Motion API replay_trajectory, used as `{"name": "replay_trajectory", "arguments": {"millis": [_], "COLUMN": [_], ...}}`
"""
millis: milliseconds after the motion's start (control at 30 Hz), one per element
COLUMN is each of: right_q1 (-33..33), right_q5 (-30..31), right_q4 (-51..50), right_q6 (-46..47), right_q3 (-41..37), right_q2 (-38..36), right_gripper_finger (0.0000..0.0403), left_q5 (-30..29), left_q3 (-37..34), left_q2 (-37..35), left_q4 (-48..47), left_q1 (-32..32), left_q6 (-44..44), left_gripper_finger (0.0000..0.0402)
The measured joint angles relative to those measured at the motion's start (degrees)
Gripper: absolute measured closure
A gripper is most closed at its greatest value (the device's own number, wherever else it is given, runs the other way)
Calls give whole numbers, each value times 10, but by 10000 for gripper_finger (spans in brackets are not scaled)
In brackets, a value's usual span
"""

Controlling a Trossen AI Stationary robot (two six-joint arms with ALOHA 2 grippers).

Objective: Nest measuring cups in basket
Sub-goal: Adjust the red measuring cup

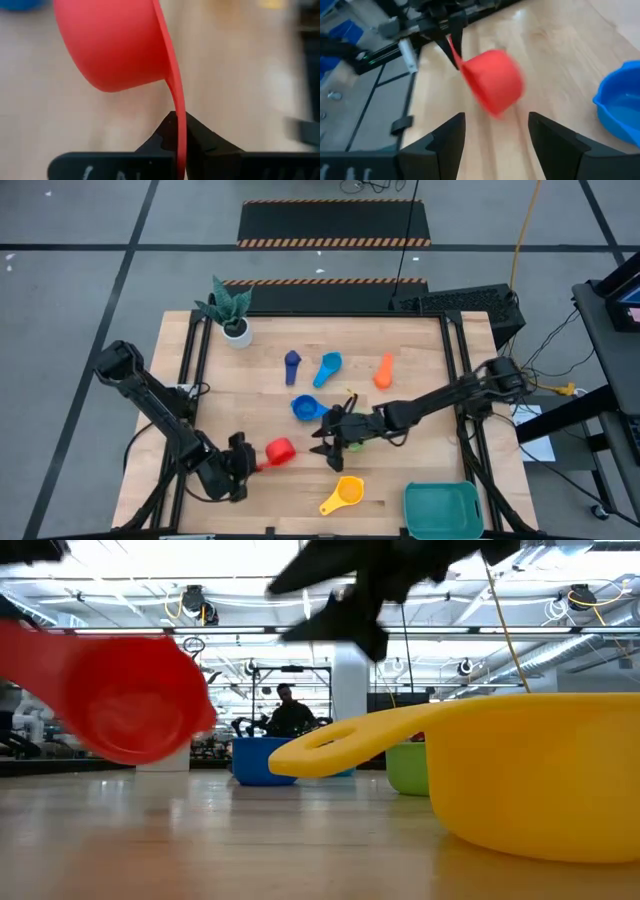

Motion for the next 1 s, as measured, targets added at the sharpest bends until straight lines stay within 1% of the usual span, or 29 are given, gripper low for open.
{"name": "replay_trajectory", "arguments": {"millis": [67,100,200,267,367,433,500,567,733,1000], "right_q1": [13,20,44,60,84,93,102,106,102,102], "right_q5": [0,1,2,3,3,3,2,2,6,6], "right_q4": [-18,-28,-40,-43,-43,-42,-45,-47,-43,-43], "right_q6": [-15,-21,-45,-60,-80,-87,-98,-110,-118,-116], "right_q3": [0,0,0,0,-1,-4,-7,-7,-7,-7], "right_q2": [-27,-41,-78,-95,-111,-112,-111,-110,-111,-110], "right_gripper_finger": [193,193,193,193,193,193,193,193,193,193], "left_q5": [40,50,85,105,125,138,143,144,146,130], "left_q3": [0,-4,-37,-75,-142,-190,-233,-264,-314,-323], "left_q2": [-9,-14,-16,-15,-16,-16,-16,-16,-16,-16], "left_q4": [51,80,181,252,406,507,579,609,607,606], "left_q1": [0,0,8,20,37,44,49,52,52,56], "left_q6": [23,33,45,41,26,16,-11,-47,-116,-115], "left_gripper_finger": [393,393,397,395,392,395,397,396,383,376]}}
